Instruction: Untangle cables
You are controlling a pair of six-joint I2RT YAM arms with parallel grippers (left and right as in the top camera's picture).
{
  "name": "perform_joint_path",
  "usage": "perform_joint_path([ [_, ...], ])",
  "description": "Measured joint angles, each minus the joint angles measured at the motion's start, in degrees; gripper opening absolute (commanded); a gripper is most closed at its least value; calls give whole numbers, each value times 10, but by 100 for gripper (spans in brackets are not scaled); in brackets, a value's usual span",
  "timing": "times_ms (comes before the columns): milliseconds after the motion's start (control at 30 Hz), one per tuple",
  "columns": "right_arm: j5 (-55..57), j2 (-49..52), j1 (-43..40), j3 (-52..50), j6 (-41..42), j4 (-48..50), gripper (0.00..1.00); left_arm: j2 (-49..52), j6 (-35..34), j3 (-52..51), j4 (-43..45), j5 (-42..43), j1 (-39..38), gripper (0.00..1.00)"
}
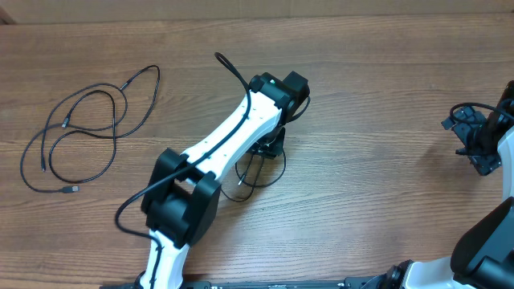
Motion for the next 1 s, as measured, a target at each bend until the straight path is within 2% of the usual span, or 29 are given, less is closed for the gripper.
perform_joint_path([
  [233,0,0,0,0,0,0,100,61,19,0,1,20,5,40],
  [333,0,0,0,0,0,0,100,79,26,0,5,27,5,25],
  [433,0,0,0,0,0,0,100,89,32,0,14,30,5,5],
  [867,0,0,0,0,0,0,100,94,32,10,25,40,53,4],
  [1000,0,0,0,0,0,0,100,94,47,21,27,71,73,4],
])
